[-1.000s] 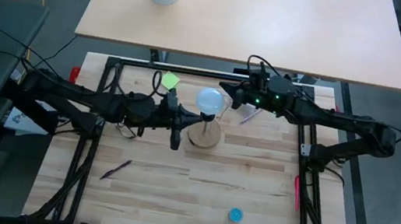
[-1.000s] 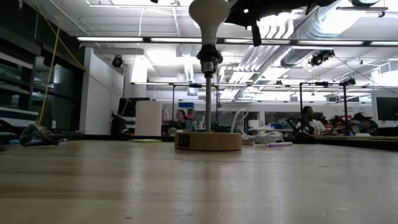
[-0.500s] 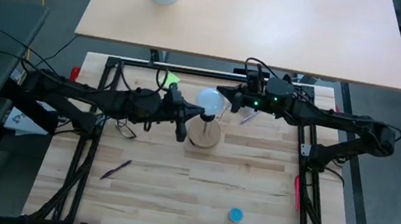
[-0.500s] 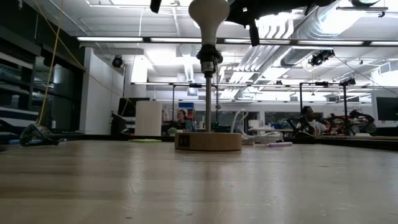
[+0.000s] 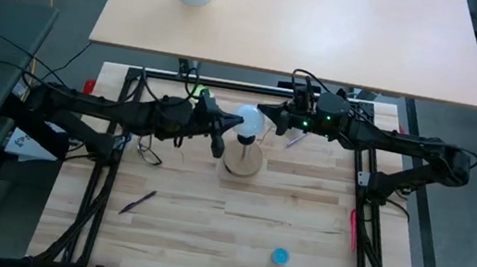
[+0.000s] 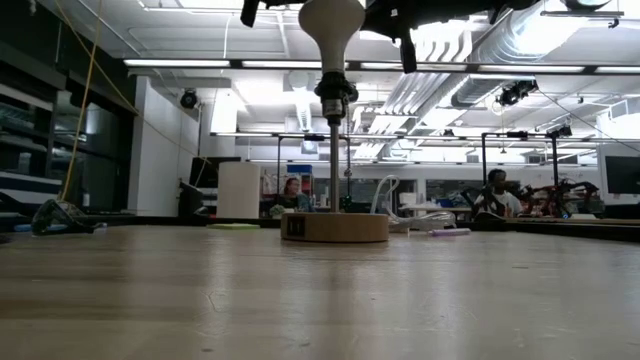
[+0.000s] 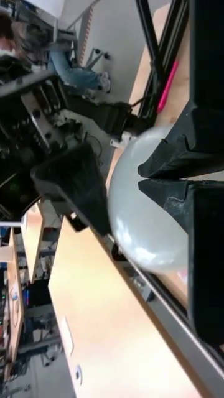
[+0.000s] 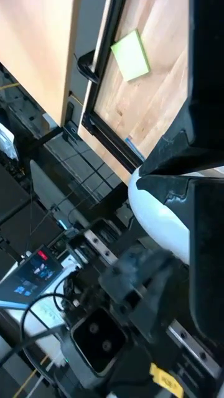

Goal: Screw lightbulb
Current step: Insert the lightbulb into the lamp

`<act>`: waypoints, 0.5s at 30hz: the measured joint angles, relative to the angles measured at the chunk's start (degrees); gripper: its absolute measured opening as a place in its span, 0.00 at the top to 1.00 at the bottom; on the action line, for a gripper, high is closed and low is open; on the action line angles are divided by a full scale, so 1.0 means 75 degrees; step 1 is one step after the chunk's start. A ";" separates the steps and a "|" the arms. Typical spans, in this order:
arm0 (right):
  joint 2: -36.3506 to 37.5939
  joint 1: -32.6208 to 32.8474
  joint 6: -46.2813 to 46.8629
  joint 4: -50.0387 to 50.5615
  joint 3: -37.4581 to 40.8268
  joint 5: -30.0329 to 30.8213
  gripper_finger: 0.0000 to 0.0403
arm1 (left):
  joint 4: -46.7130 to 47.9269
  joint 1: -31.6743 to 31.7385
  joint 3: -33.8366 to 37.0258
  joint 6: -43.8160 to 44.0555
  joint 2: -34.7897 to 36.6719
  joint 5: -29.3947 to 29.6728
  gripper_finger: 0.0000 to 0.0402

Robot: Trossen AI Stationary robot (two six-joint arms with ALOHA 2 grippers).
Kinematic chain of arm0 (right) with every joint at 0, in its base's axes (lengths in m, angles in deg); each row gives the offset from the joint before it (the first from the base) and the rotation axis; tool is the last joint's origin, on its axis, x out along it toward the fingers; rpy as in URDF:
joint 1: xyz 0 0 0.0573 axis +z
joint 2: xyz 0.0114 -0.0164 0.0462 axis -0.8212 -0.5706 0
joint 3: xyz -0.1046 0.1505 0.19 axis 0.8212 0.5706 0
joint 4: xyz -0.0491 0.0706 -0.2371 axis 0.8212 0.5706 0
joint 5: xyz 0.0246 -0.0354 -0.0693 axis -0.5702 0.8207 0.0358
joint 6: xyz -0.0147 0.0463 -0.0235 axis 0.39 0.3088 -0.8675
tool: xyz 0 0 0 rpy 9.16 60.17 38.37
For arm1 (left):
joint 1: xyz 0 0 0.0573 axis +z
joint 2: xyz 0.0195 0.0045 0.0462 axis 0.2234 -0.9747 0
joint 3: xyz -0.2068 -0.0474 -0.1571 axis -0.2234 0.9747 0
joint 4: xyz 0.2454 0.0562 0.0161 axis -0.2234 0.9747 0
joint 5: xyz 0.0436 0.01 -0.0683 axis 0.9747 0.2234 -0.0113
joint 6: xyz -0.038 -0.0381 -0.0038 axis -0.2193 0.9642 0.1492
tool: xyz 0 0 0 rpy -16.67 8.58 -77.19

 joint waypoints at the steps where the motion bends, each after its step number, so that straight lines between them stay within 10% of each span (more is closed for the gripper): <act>1: 0.0002 0.0001 0.0000 0.0000 0.0000 -0.0039 1.00 | 0.0002 0.0026 0.0000 -0.0049 0.0000 0.0031 1.00; 15: 0.0337 0.0121 -0.0002 0.0522 -0.0001 -0.0208 1.00 | 0.0058 0.0353 0.0006 -0.0416 -0.0006 0.0129 1.00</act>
